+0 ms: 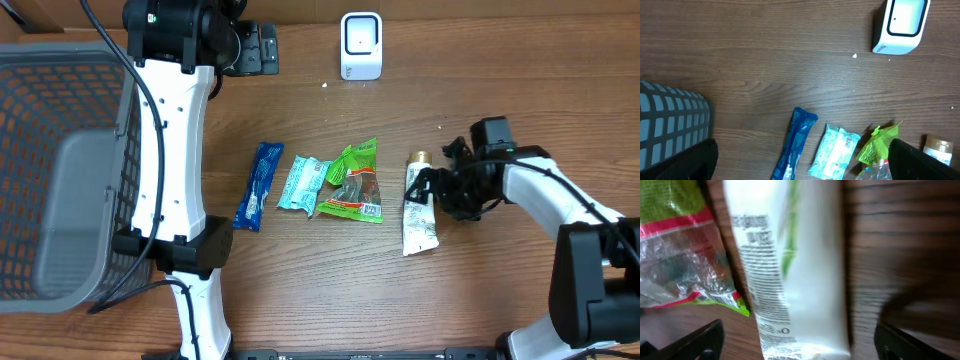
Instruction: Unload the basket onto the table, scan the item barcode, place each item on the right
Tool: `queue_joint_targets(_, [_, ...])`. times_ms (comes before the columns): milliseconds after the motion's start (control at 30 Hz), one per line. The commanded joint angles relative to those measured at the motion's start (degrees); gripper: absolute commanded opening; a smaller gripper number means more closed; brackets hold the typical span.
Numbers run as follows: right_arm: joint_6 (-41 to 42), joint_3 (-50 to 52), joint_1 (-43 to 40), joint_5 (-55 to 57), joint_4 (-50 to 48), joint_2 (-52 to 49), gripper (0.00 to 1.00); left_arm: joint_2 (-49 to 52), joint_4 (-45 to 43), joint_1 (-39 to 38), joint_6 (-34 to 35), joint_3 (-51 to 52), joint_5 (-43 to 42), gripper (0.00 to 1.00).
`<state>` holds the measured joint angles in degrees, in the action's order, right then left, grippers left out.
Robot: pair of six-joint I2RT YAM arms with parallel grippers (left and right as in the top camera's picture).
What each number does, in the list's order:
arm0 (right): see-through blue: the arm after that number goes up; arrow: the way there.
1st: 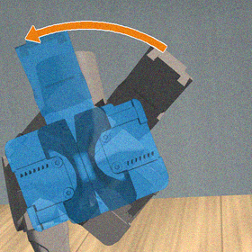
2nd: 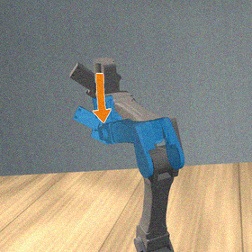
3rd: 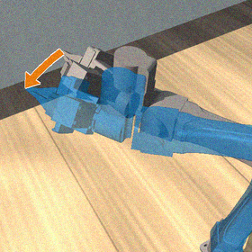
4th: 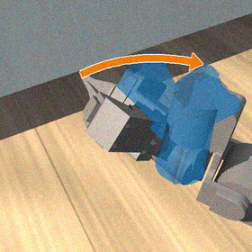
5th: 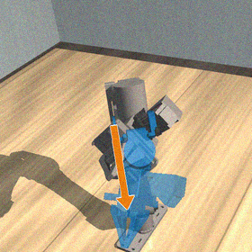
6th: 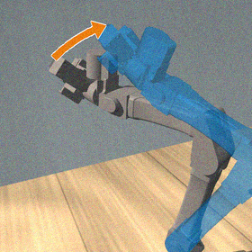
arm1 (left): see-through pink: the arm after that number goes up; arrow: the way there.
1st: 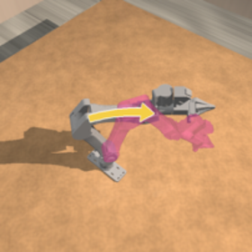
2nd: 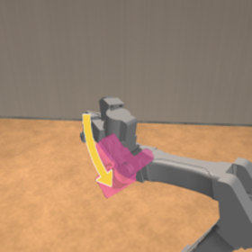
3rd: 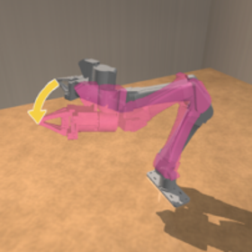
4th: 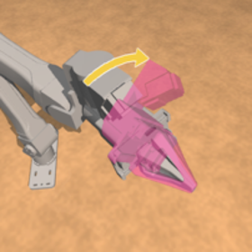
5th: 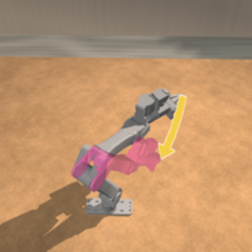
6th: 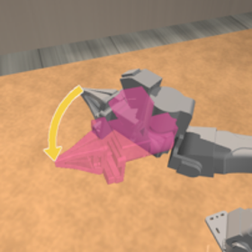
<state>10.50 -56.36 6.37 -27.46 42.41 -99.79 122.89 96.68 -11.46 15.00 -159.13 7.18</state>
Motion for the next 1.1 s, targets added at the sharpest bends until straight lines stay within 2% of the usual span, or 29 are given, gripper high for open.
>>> queue_joint_targets(0, [-0.28, 2.89, 2.16, 1.18, -1.36, 1.42, 0.98, 0.42, 0.11, 0.52, -0.02, -0.39, 0.72, 1.0])
queue_joint_targets(333, [0.37, 9.49, 2.51, 0.48, -8.61, 1.4, 0.96, 0.42, 0.11, 0.55, -0.02, -0.39, 0.72, 1.0])
queue_joint_targets(433, [0.52, 11.61, 2.51, 0.46, -11.96, 1.36, 0.83, 0.42, 0.11, 0.57, -0.02, -0.39, 0.72, 1.0])
queue_joint_targets(500, [1.86, 13.07, 2.51, 0.44, -14.14, 1.33, 0.66, 0.42, 0.11, 0.57, -0.02, -0.39, 0.72, 1.0])
queue_joint_targets(533, [2.89, 13.7, 2.51, 0.46, -15.06, 1.31, 0.61, 0.42, 0.11, 0.57, -0.02, -0.39, 0.72, 1.0])
queue_joint_targets(567, [3.45, 14.16, 2.51, 0.44, -15.69, 1.31, 0.58, 0.42, 0.11, 0.57, -0.02, -0.39, 0.72, 1.0])
queue_joint_targets(733, [4.7, 14.73, 2.51, 0.42, -17.29, 1.31, 0.54, 0.42, 0.11, 0.57, -0.02, -0.39, 0.72, 1.0])
queue_joint_targets(800, [4.87, 14.71, 2.51, 0.37, -17.44, 1.31, 0.56, 0.42, 0.11, 0.57, -0.02, -0.39, 0.72, 1.0])
queue_joint_targets(933, [4.92, 14.58, 2.51, -3.52, -17.66, 1.31, 0.84, 0.42, 0.11, 0.57, -0.02, -0.39, 0.7, 1.0])
queue_joint_targets(967, [4.68, 14.53, 2.51, -4.87, -17.73, 1.31, 0.88, 0.42, 0.11, 0.57, -0.02, -0.39, 0.7, 1.0])
queue_joint_targets(1067, [4.52, 14.47, 2.67, -6.27, -17.68, 1.31, 0.88, 0.42, 0.11, 0.57, -0.02, -0.39, 0.72, 1.0])
